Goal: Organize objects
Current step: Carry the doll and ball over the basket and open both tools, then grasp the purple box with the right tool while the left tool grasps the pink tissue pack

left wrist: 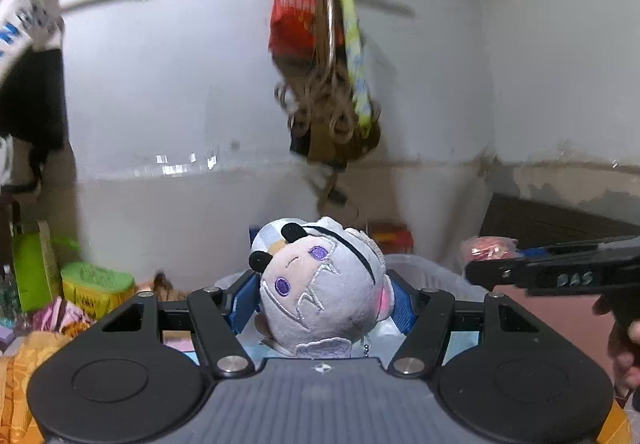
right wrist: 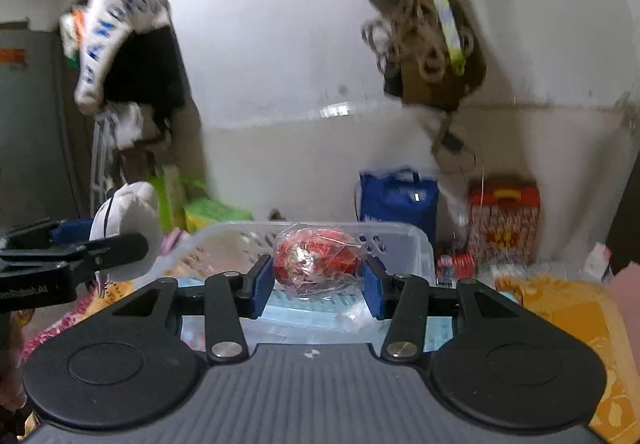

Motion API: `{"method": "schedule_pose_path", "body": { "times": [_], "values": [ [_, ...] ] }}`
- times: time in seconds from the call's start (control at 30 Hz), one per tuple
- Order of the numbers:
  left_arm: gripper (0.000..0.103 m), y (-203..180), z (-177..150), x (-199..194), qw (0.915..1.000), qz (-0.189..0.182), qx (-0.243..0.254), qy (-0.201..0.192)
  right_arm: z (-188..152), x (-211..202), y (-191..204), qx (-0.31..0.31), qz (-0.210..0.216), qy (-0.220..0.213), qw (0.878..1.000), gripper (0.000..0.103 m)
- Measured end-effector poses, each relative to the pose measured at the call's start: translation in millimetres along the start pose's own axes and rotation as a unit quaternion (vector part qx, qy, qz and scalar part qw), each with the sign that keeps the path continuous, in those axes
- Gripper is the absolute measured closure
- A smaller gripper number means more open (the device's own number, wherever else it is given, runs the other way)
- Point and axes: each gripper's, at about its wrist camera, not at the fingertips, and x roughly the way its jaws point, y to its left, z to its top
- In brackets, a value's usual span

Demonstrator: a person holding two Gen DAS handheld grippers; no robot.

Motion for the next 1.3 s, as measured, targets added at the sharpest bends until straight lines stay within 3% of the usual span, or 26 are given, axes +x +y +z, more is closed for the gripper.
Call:
{"method": "schedule_pose_path", "body": {
  "times": [0.1, 0.17, 0.4, 0.5, 0.53, 0.6, 0.63, 0.67, 0.7, 0.8, 0.9, 0.97, 1.07, 1.17, 1.23, 1.3],
  "values": [
    [0.034, 3, 17, 43, 0.9986, -0.001, -0.009, 0.052, 6, 31, 0, -0.01, -0.015, 0.039, 0.999, 0.053],
    [0.034, 6, 26, 60, 0.9977, 0.009, -0.023, 0.063, 6, 45, 1, -0.016, -0.016, 0.055, 0.998, 0.053],
    [0.034, 1, 28, 103, 0.9922, 0.025, -0.033, 0.118, -1, 58, -2, -0.03, -0.036, 0.071, 0.996, 0.053],
    [0.034, 10, 20, 105, 0.9911, 0.021, -0.052, 0.121, -3, 54, -4, -0.031, -0.029, 0.069, 0.997, 0.052],
    [0.033, 13, 17, 103, 0.9908, 0.021, -0.058, 0.12, -4, 55, -3, -0.033, -0.027, 0.073, 0.996, 0.05],
    [0.029, 16, 13, 103, 0.9901, 0.028, -0.061, 0.123, -1, 61, -1, -0.04, -0.025, 0.084, 0.995, 0.029],
    [0.024, 16, 11, 104, 0.9904, 0.036, -0.054, 0.122, -2, 59, 0, -0.043, -0.032, 0.073, 0.996, 0.007],
    [0.008, 15, 10, 102, 0.9911, 0.046, -0.044, 0.117, -3, 51, 2, -0.045, -0.045, 0.051, 0.997, 0.0],
    [0.0, 14, 9, 98, 0.9923, 0.055, -0.035, 0.105, -5, 42, 2, -0.043, -0.051, 0.027, 0.997, 0.0],
    [0.0, 14, 11, 66, 0.996, 0.06, -0.037, 0.055, -17, 2, 2, -0.006, -0.045, -0.036, 0.998, 0.0],
    [0.0, 9, 1, 10, 0.9977, 0.058, -0.035, 0.006, -45, -41, 6, 0.03, -0.008, -0.059, 0.998, 0.0],
    [0.0, 5, -14, -16, 0.9977, 0.061, -0.028, 0.003, -71, -57, 5, 0.056, 0.015, -0.051, 0.997, 0.0],
    [0.0, 8, -48, -29, 0.9966, 0.069, -0.041, 0.016, -114, -50, 5, 0.095, 0.035, -0.001, 0.995, 0.0],
    [0.002, 17, -86, -5, 0.9931, 0.047, -0.081, 0.07, -136, -18, 10, 0.099, 0.019, 0.078, 0.992, 0.0],
    [0.012, 21, -104, 15, 0.9889, 0.037, -0.088, 0.114, -138, -10, 16, 0.098, 0.002, 0.09, 0.991, 0.0],
    [0.013, 23, -113, 25, 0.9873, 0.036, -0.088, 0.128, -135, -2, 26, 0.085, 0.007, 0.099, 0.991, 0.0]
  ]
}}
